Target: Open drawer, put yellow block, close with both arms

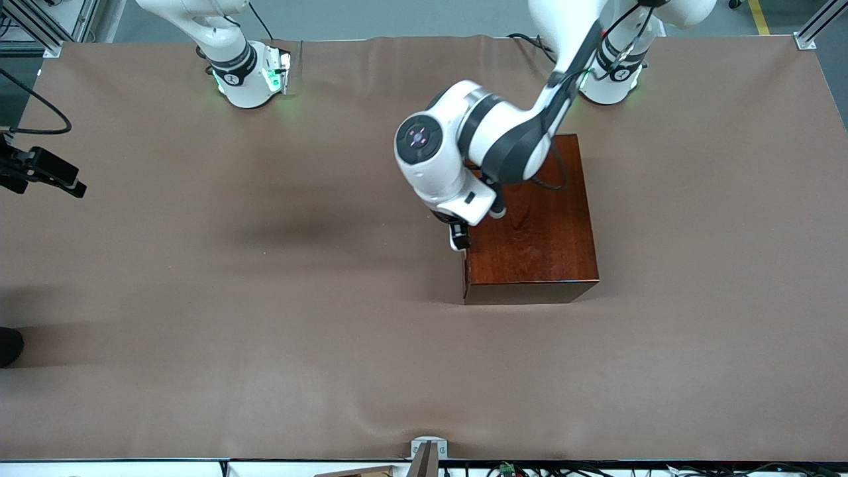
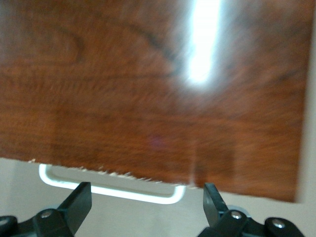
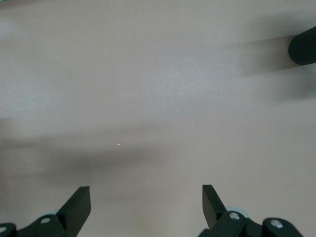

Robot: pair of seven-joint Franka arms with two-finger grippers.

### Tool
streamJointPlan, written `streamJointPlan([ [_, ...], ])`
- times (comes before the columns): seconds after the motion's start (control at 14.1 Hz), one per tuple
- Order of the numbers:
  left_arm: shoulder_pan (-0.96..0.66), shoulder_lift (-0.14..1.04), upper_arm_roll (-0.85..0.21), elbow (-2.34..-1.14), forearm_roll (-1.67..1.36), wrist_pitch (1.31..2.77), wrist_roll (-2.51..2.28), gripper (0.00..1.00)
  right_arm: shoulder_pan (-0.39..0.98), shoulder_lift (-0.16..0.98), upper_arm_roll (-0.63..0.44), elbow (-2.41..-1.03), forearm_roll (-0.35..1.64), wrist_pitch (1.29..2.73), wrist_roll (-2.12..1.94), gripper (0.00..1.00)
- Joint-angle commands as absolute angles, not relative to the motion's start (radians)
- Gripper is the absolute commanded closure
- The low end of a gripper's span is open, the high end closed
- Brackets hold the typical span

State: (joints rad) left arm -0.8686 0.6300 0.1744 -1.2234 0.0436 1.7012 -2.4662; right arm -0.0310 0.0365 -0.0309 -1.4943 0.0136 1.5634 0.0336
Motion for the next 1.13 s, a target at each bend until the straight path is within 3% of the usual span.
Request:
streamJointPlan([
  [0.0, -0.862, 0.551, 0.237, -1.25, 0.067, 1.703, -2.464, 0.0, -0.051, 0.028, -0.014, -1.491, 0.009, 1.56, 0.04, 0.0],
  [1.06, -0.499, 0.483, 0.244, -1.327, 0.023, 1.697, -1.943, 0.0, -0.051, 0.028, -0.014, -1.491, 0.009, 1.562, 0.041, 0.0],
])
